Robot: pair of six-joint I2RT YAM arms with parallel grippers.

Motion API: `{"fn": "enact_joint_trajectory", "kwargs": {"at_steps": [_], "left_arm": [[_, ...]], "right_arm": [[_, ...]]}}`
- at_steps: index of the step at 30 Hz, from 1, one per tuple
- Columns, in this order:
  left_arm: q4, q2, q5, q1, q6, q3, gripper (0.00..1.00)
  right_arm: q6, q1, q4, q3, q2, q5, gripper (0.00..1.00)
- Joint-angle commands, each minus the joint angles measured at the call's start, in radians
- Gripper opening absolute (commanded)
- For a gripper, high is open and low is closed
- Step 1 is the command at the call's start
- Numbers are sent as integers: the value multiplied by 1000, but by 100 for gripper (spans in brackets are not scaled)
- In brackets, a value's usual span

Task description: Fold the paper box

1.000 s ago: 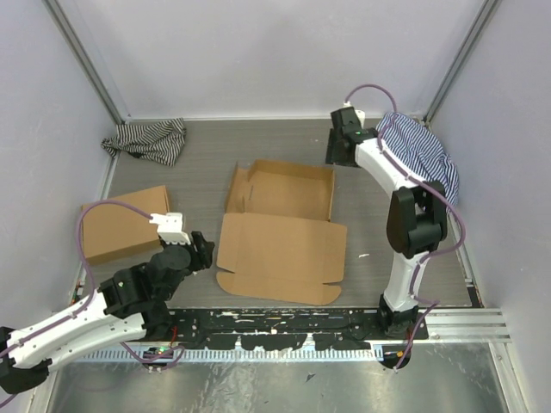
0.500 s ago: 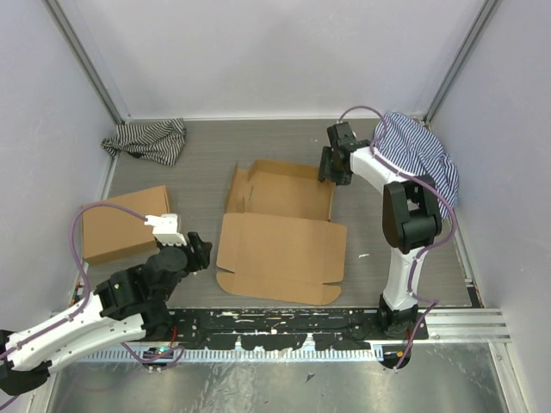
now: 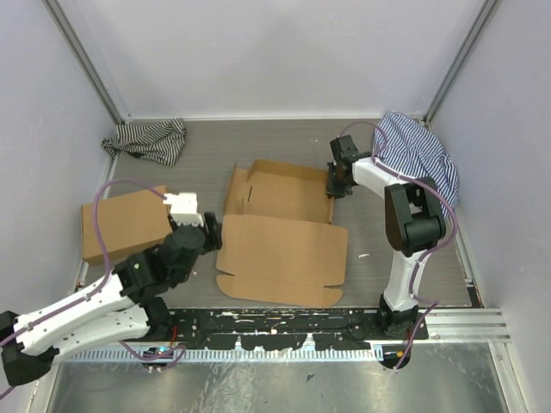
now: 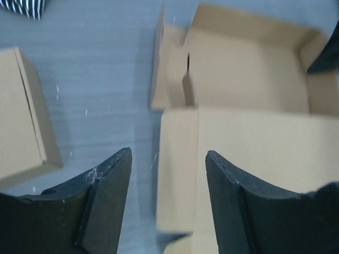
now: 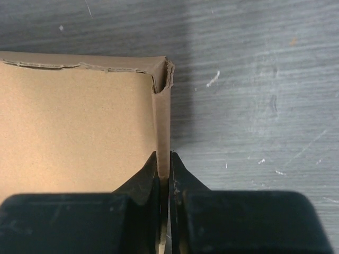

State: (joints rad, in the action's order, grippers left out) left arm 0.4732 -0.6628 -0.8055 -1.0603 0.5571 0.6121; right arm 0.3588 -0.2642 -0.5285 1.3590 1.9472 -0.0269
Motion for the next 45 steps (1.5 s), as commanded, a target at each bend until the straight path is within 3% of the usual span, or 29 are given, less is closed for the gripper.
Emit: {"fn": "enact_joint_trajectory", "kwargs": {"at_steps": [1,5,8,12,16,22,35,40,45], "left_arm": [[-165,-151,160,147,-96,196,66],[-153,-325,448,426,-45,339,67],[-170,-433,527,564,-3,370,67],[-238,-614,732,719,95,349,64],[-222,-782,800,737,91,381,60],[-212,-914,820,735,75,404,57],[-277,-878,737,736,63,305,57],[-338,-906,793,736,79,288,57],[-527,-902,959,737,115,212,55]], "right_arm": [[-18,0,33,-73,-94,17,1],[-26,-1,49,-146,-148,12,1],[-29,-2,48,-190,-194,4,1],[-37,-1,37,-232,-252,-15,1],[-51,-2,28,-264,-295,-14,1],[-61,-2,37,-296,-308,10,1],[-78,4,200,-477,-600,27,1],[-91,5,188,-485,-657,28,1],[-79,4,184,-472,-643,35,1]]}}
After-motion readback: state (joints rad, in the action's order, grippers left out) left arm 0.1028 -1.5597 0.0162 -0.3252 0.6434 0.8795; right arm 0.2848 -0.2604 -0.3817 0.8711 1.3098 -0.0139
